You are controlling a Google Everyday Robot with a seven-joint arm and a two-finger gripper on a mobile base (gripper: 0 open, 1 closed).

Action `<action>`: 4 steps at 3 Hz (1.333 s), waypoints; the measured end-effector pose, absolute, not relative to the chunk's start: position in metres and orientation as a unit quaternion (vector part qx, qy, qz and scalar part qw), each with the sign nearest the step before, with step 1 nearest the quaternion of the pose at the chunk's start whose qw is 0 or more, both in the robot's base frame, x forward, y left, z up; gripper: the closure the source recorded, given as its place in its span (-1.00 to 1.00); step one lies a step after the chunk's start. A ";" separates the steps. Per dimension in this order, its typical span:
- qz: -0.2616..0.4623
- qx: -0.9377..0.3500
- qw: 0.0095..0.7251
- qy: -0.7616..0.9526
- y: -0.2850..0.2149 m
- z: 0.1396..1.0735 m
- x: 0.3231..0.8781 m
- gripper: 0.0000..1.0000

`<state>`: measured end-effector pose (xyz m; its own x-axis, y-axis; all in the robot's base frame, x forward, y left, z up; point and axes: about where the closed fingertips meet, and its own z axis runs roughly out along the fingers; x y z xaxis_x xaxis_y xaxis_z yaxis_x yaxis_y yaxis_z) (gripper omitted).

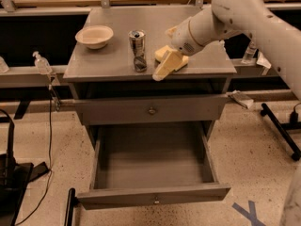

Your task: Place redbull can into middle drawer

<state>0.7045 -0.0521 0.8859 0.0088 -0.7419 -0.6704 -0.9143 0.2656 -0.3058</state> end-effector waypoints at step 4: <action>0.191 -0.542 0.490 0.656 -0.006 0.871 0.780 -1.00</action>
Offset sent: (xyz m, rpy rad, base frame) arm 0.0915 0.0388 -0.0180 0.2651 -0.0999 -0.0245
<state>0.7797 -0.0056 0.8715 0.0660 -0.5232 -0.8497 -0.8980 0.3401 -0.2791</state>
